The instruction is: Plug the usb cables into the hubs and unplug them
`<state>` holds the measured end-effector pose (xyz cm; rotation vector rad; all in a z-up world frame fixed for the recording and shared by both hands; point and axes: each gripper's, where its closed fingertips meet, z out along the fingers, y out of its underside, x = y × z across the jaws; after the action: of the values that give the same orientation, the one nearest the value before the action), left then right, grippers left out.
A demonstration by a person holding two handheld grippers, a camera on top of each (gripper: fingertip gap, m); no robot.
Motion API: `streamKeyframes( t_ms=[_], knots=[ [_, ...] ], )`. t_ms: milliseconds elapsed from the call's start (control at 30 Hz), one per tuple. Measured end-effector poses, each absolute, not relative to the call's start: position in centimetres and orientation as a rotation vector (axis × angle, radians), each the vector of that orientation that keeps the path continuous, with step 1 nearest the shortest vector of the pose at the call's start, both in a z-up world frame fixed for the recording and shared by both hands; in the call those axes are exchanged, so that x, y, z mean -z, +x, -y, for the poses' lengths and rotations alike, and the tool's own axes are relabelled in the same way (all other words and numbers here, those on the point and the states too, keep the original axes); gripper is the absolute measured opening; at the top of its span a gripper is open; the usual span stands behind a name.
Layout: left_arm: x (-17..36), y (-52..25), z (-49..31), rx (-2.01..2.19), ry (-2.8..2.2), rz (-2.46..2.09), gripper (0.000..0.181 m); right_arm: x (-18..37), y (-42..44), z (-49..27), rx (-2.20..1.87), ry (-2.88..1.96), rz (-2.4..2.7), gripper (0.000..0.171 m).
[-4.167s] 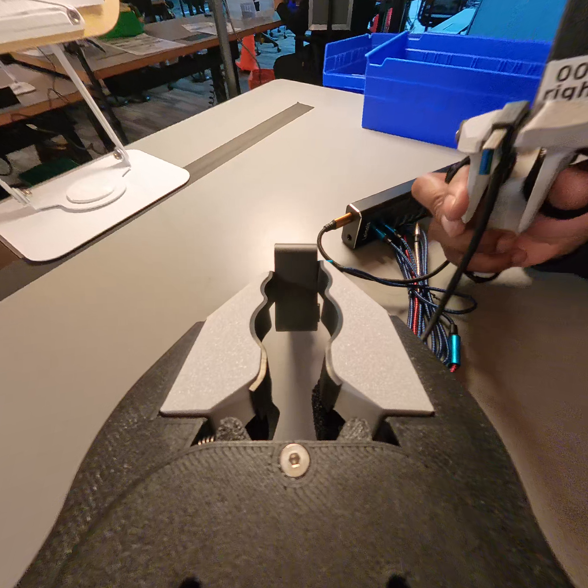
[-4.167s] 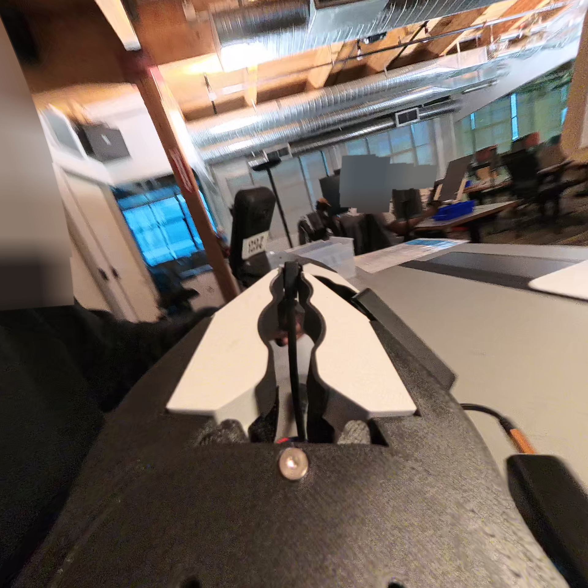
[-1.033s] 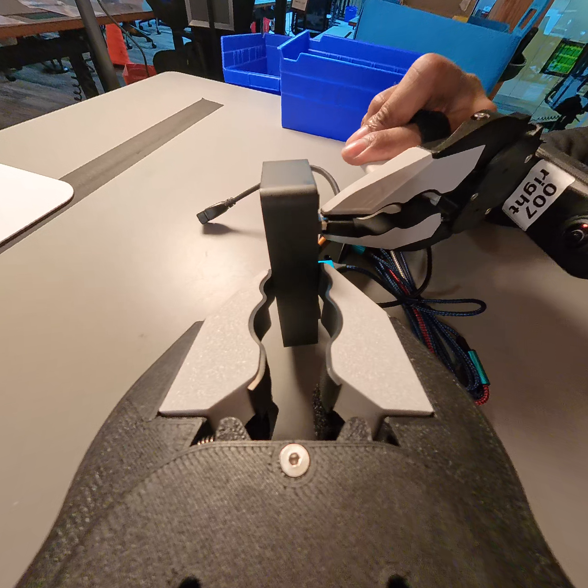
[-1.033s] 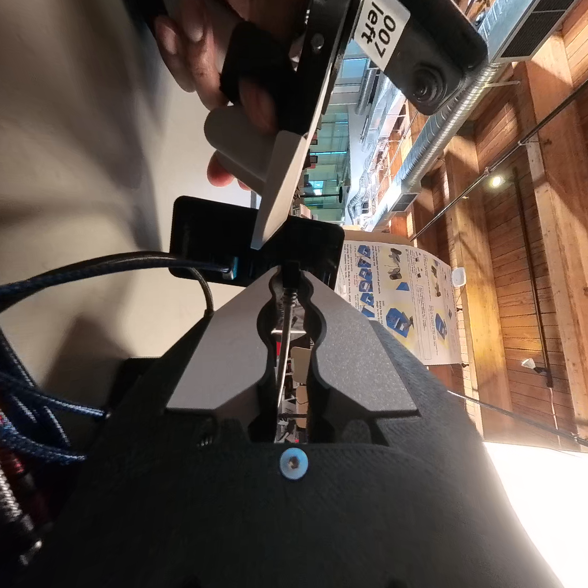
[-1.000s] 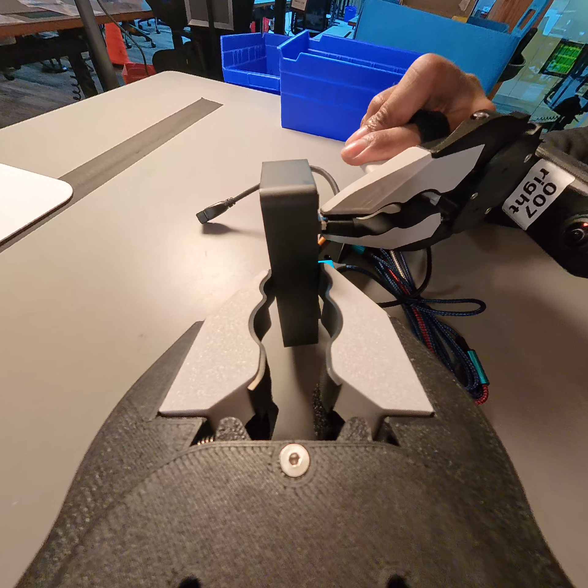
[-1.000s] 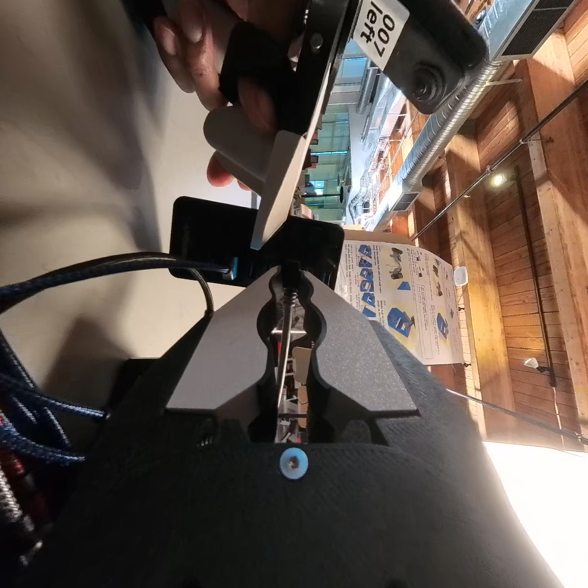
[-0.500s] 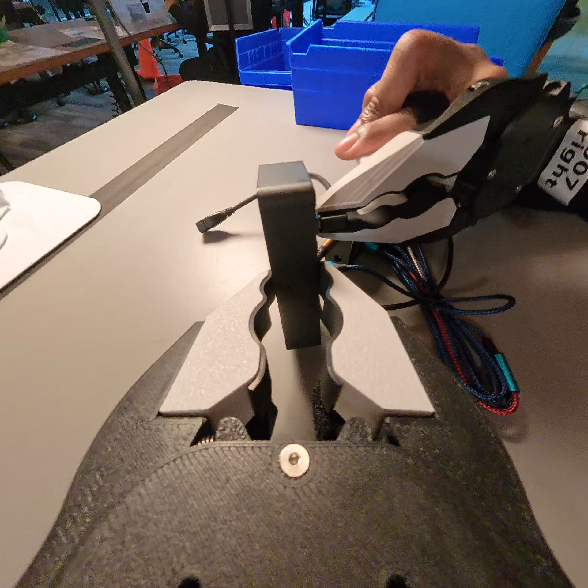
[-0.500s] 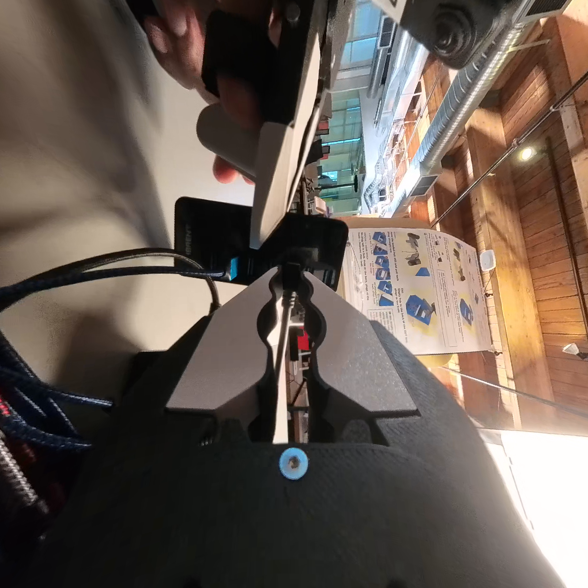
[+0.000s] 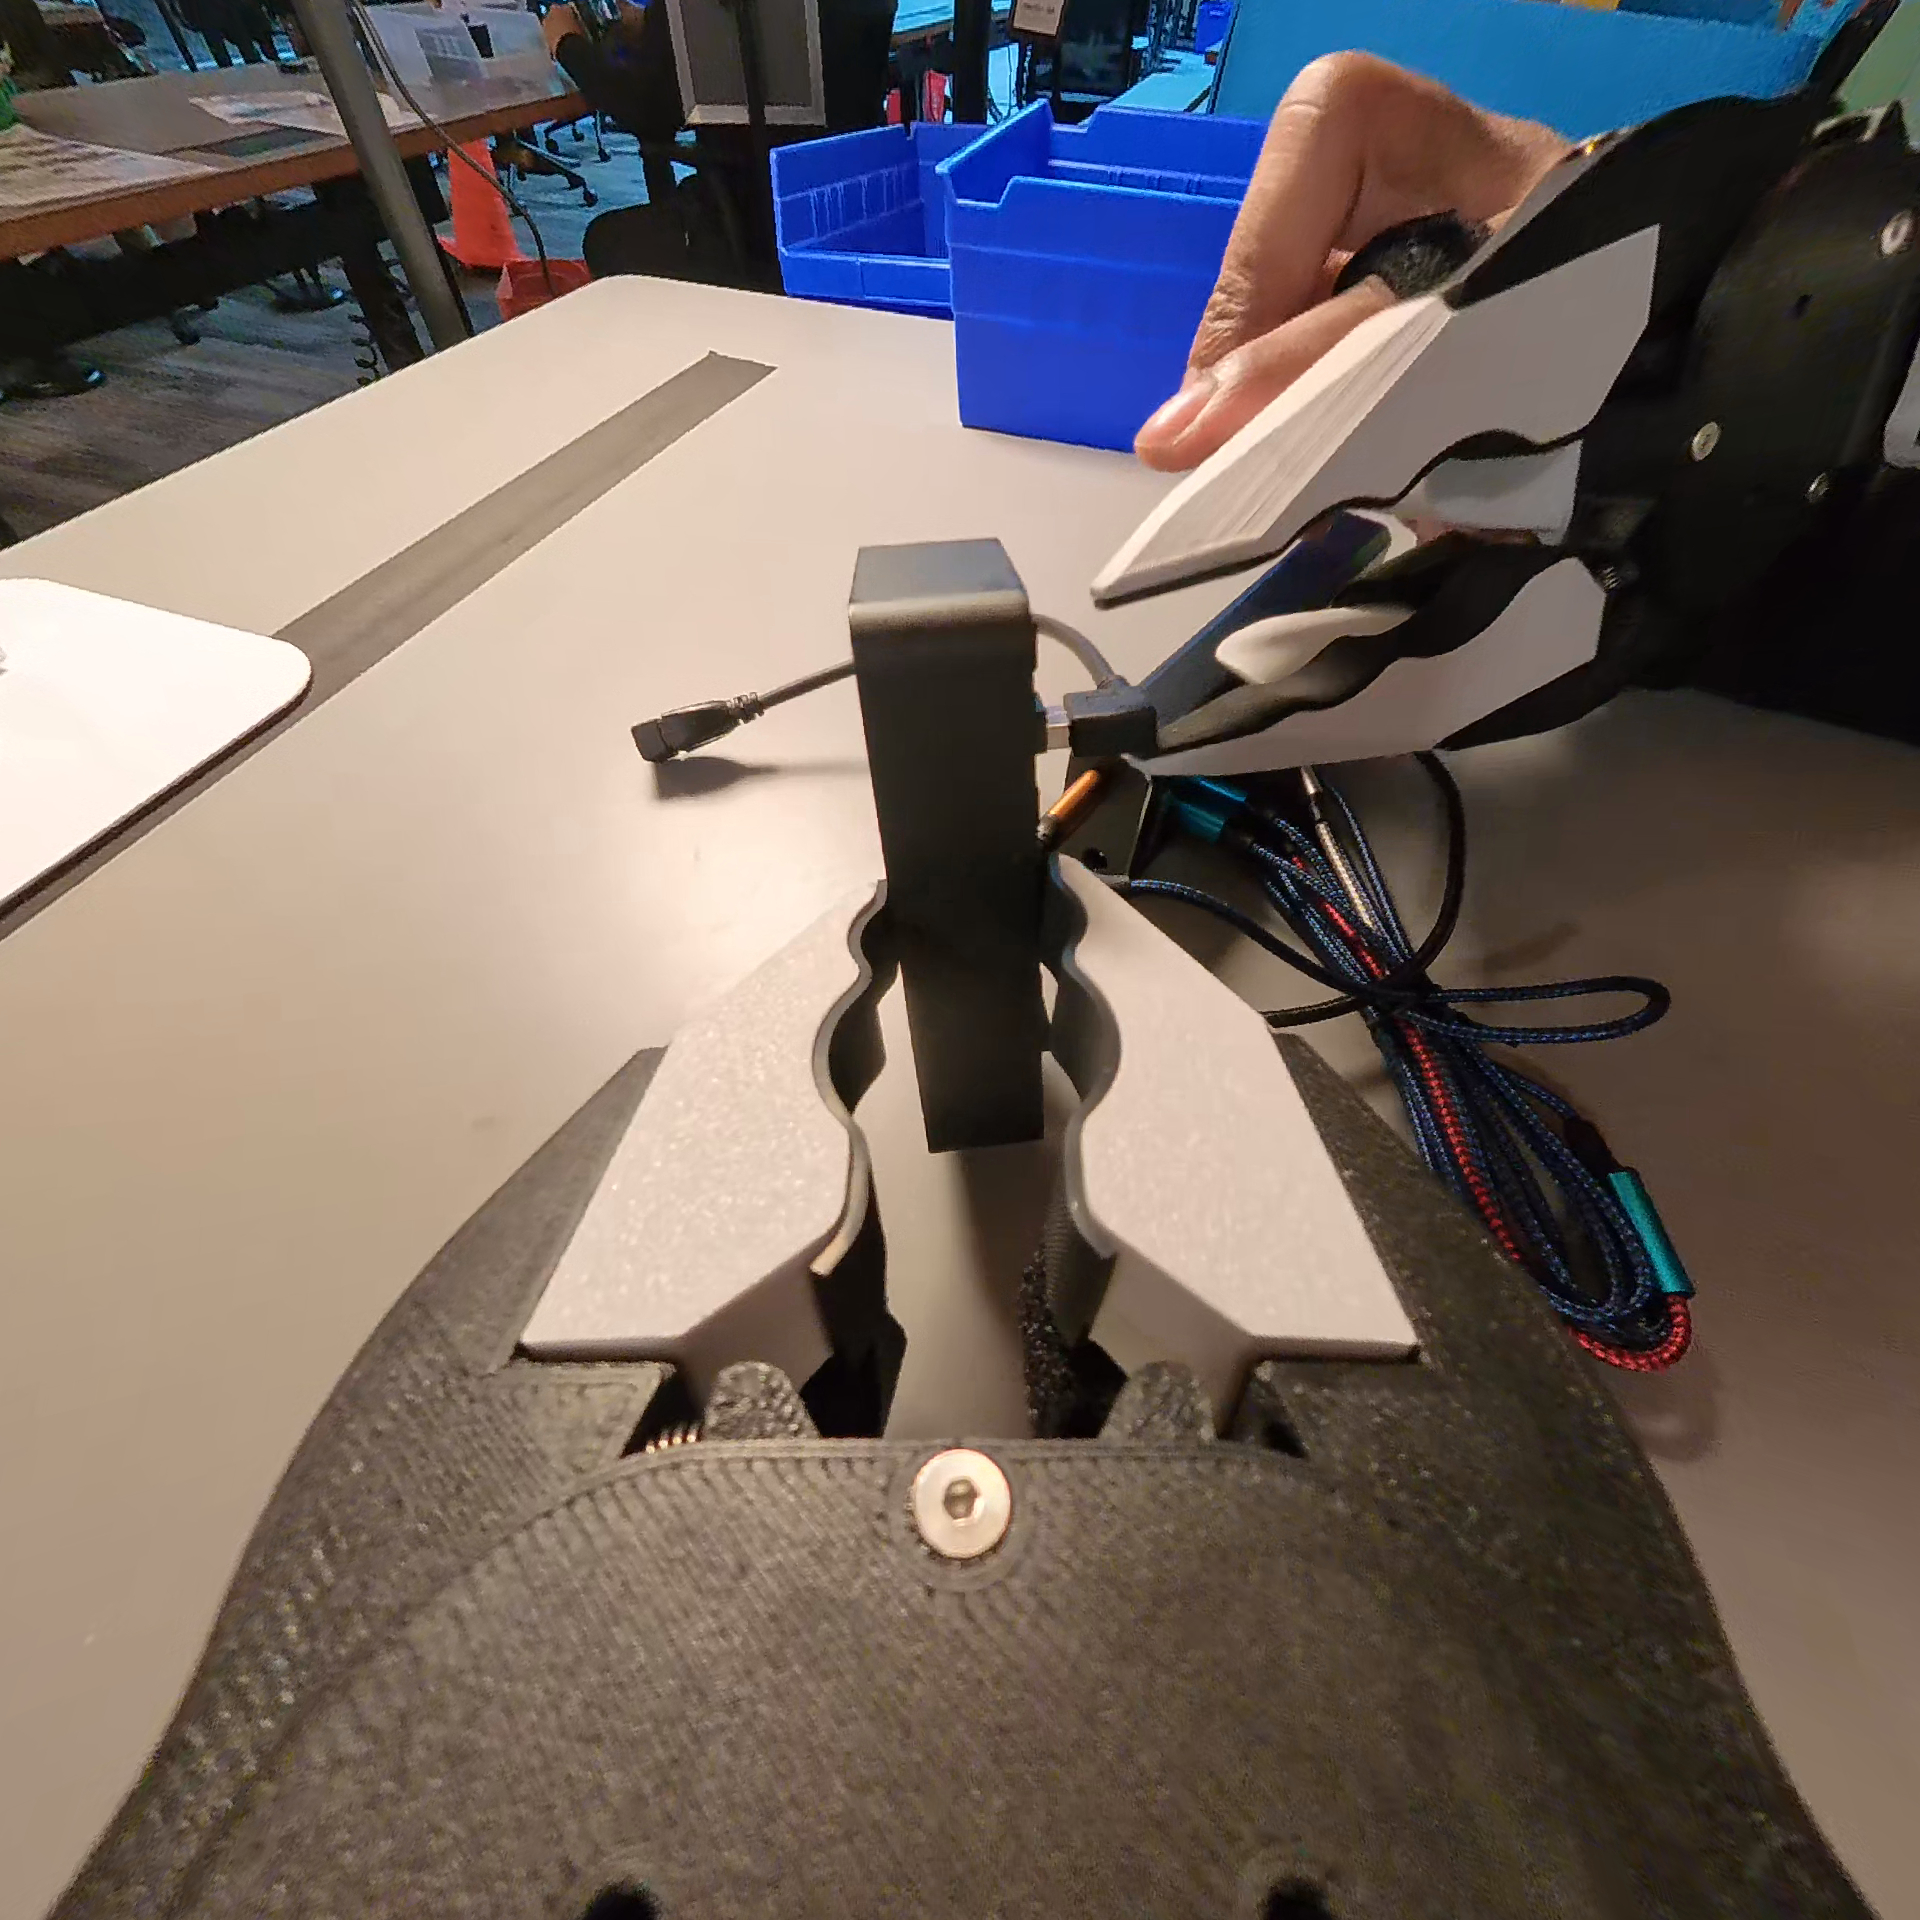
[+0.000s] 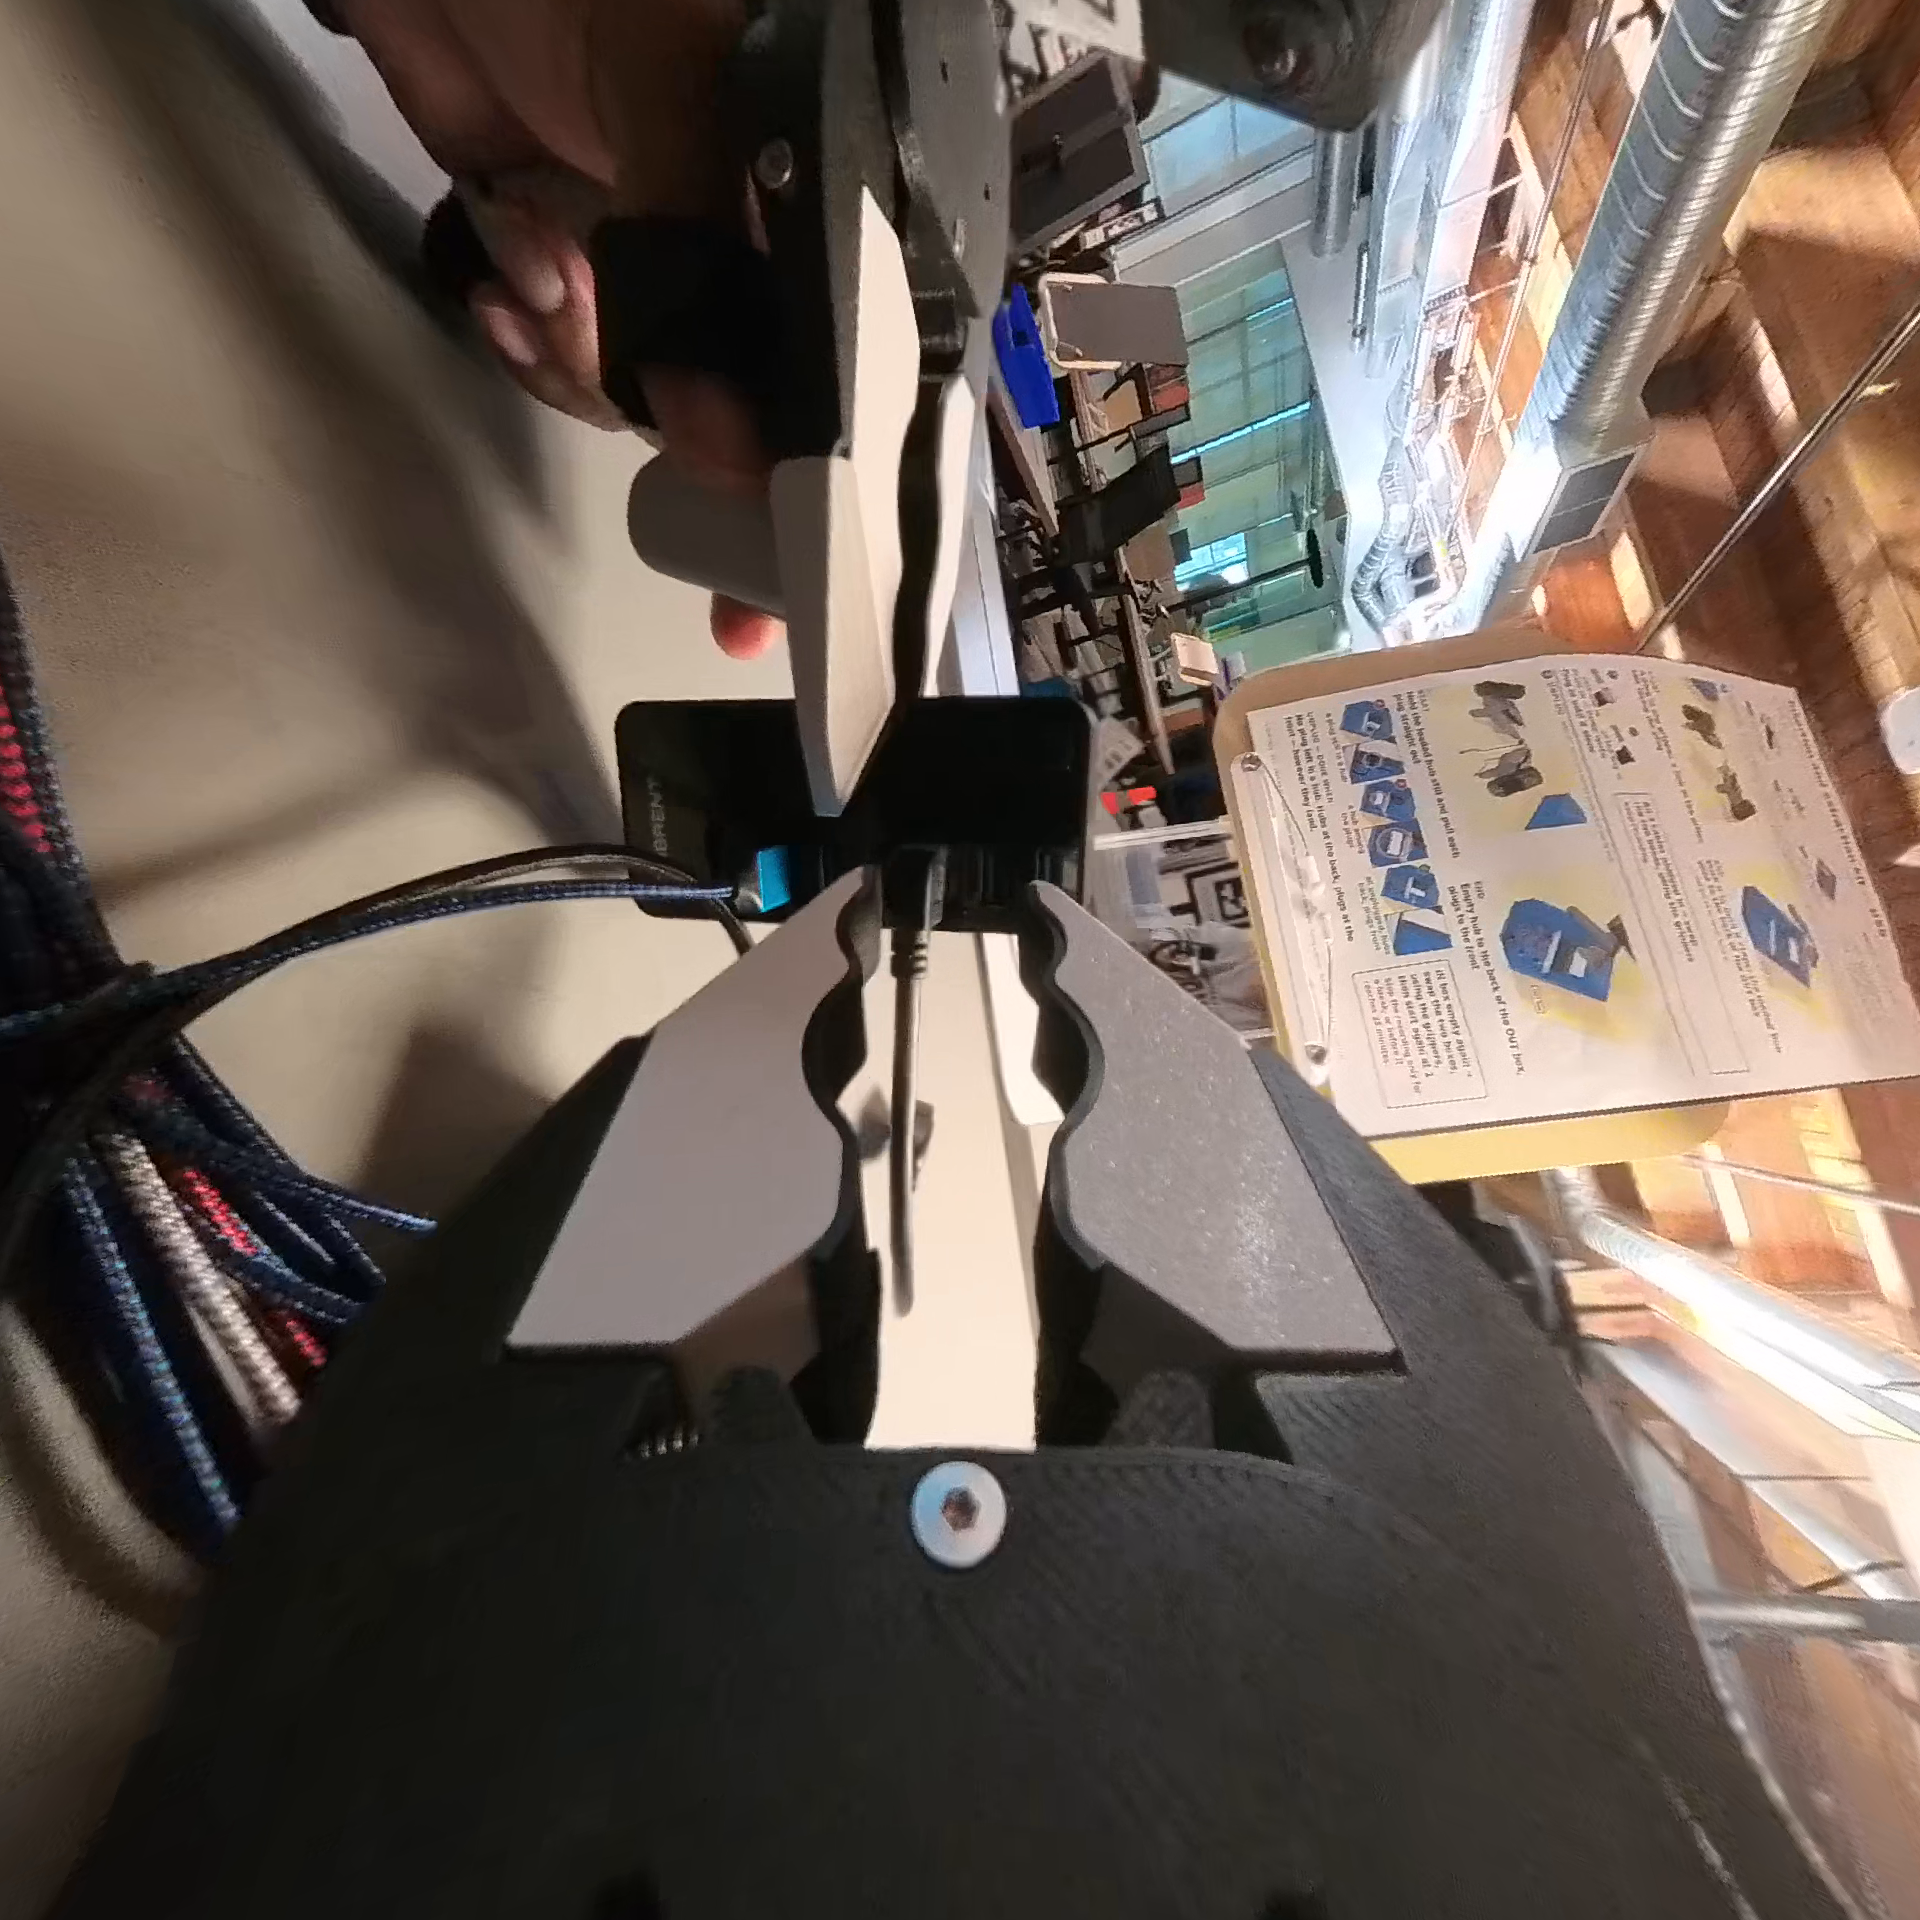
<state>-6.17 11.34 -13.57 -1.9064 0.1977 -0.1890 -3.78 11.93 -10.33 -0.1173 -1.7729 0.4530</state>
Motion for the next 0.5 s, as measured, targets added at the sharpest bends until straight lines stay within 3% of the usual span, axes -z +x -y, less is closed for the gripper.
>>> streamKeyframes(
  t_ms=[500],
  knots=[
    [13.6,-6.3,-11.5,0.186,-1.914,-0.175,0.031,11.4,-3.8,-11.7,-0.324,-0.021,1.751,0.011]
  ],
)
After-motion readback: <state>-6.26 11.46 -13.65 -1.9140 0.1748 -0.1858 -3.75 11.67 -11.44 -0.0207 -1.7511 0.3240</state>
